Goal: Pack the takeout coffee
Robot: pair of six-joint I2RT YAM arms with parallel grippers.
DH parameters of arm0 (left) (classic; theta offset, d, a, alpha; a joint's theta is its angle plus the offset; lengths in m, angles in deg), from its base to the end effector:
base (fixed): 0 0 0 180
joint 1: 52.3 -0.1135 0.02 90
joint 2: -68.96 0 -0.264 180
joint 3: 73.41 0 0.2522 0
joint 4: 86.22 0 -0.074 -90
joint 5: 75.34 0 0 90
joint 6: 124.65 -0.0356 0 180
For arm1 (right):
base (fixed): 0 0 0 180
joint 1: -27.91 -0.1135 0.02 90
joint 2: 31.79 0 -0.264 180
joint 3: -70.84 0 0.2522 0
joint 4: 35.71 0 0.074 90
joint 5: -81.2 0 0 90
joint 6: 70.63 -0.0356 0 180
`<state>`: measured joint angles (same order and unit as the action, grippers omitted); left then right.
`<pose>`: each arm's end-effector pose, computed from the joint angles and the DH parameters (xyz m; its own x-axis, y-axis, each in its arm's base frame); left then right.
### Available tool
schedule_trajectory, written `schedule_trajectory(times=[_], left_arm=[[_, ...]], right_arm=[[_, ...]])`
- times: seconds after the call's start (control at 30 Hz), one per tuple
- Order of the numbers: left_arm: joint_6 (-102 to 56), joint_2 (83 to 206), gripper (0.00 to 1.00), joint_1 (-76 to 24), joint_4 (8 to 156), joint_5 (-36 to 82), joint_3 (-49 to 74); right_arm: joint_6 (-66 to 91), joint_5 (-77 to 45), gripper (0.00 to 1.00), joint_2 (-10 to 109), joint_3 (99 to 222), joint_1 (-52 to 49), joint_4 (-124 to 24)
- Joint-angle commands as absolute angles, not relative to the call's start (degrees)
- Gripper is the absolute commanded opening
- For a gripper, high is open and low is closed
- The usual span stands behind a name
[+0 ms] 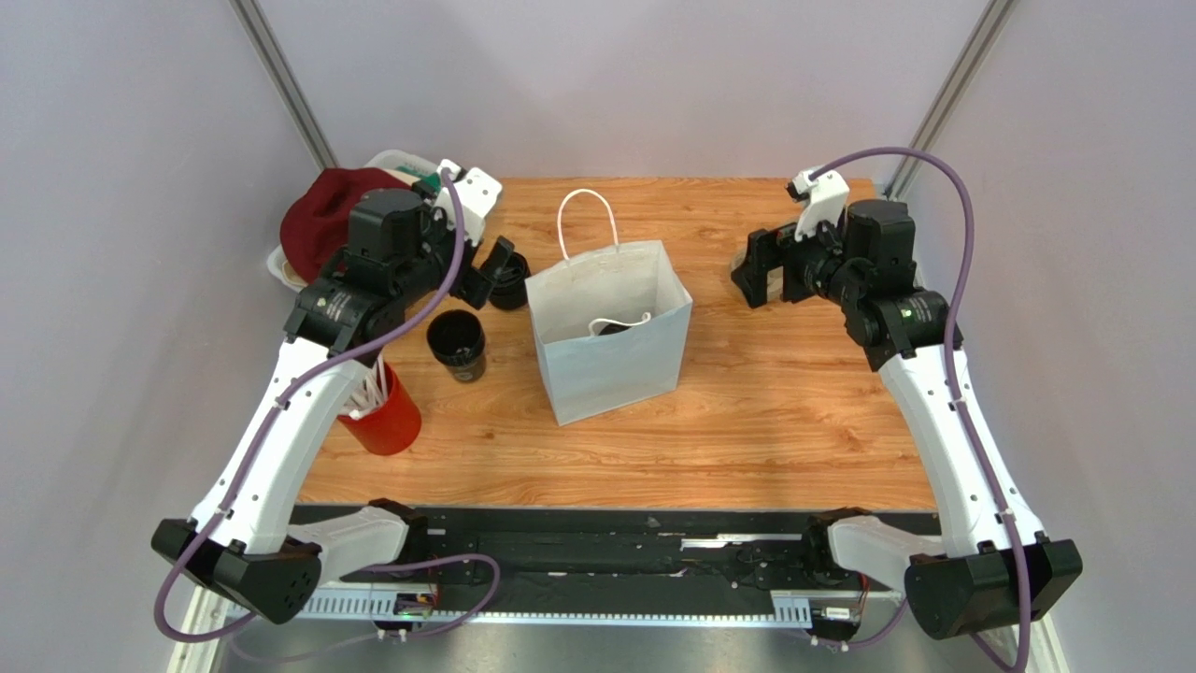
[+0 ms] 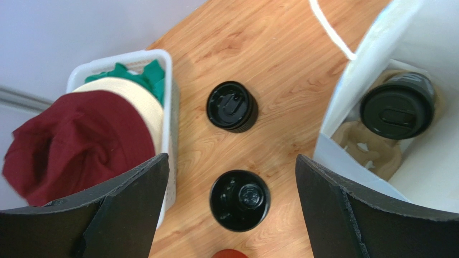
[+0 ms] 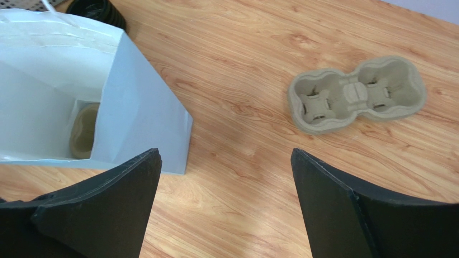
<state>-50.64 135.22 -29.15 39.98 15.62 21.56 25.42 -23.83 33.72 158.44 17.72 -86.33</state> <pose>0.2151 -0.0926 0.4298 -0.2627 0.4119 -0.8726 0.4987 0.8321 0.2426 0.2341 0.0515 0.3968 -0.4258 -0.1800 -0.8867 -0.4424 0.8963 0.0306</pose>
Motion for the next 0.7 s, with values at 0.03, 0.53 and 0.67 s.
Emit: schedule_trajectory(times=[0.03,0.53,0.67], left_arm=[[-50.9,134.8,0.96,-31.2,37.7,16.8,24.8],[-52.1,122.6,0.97,-43.7,28.2,15.3,20.8],[-51.5,118.3,0.99,-45.4,26.0,14.8,17.2]], right_arm=[[21.8,-31.8,0.95,32.4,158.2,17.8,-80.7],[20.9,-30.4,0.66,44.7,167.2,7.4,-83.1],[21.7,-26.3,0.55,46.6,167.7,4.2,-83.5]])
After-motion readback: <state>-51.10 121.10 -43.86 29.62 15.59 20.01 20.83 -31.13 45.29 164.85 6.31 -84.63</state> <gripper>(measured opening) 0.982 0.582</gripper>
